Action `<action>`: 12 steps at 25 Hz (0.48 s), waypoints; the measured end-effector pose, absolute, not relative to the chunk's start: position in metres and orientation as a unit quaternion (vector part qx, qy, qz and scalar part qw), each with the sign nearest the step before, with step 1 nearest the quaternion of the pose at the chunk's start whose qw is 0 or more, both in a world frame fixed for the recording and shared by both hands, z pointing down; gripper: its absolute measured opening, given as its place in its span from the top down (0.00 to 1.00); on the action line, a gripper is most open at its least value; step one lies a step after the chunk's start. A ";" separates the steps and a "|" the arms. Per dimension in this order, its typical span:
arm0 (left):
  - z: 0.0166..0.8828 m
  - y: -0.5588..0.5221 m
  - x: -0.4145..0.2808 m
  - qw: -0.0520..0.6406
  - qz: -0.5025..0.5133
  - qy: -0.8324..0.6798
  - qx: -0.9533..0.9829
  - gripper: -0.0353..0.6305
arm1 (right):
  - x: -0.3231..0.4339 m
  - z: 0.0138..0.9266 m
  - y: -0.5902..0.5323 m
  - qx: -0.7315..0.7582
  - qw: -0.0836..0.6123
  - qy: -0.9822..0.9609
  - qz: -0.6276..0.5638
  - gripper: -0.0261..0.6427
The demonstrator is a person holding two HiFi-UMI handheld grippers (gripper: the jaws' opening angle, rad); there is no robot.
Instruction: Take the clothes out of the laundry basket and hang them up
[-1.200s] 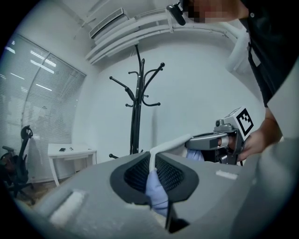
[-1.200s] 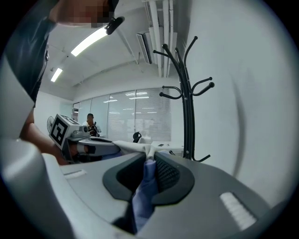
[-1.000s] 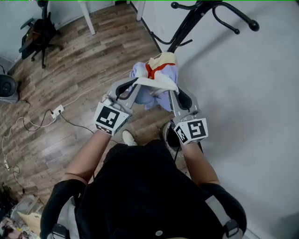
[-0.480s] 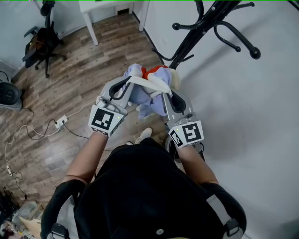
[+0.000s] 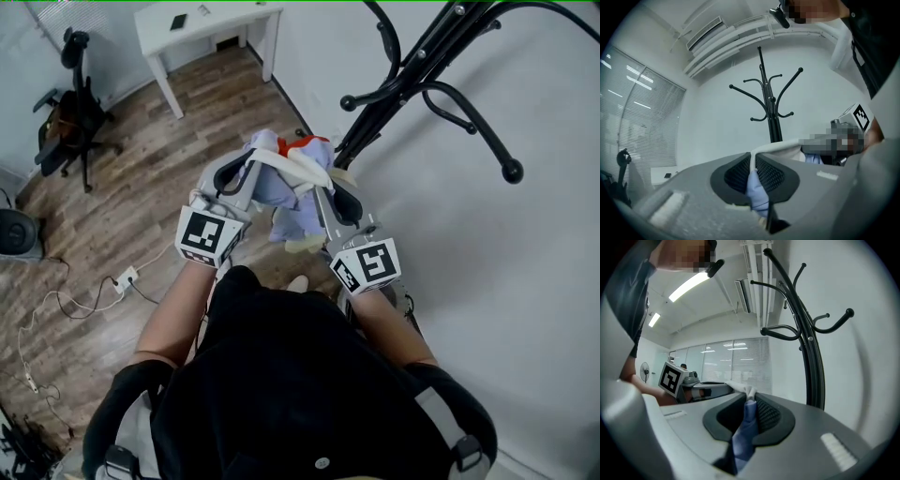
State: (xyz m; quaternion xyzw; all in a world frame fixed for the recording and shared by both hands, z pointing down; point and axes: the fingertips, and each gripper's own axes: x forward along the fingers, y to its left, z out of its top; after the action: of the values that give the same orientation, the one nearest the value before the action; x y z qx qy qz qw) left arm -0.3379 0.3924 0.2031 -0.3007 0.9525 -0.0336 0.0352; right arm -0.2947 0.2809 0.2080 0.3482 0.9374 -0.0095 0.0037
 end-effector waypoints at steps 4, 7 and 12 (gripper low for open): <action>0.229 0.385 -0.369 0.043 -0.032 0.932 -0.358 0.91 | -0.313 0.233 0.280 0.296 0.013 0.955 -0.010 0.89; 0.205 0.397 -0.429 0.044 -0.022 0.905 -0.423 0.91 | -0.361 0.206 0.301 0.226 0.010 0.974 -0.009 0.89; 0.200 0.394 -0.464 0.050 -0.038 0.860 -0.507 0.91 | -0.376 0.210 0.312 0.124 0.011 0.992 -0.016 0.89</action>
State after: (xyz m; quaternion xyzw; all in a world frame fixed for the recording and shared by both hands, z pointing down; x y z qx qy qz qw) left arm -0.4641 0.3936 0.2003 -0.5071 0.8596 -0.0382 0.0501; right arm -0.3758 0.3118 0.2098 0.1237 0.9921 -0.0157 0.0109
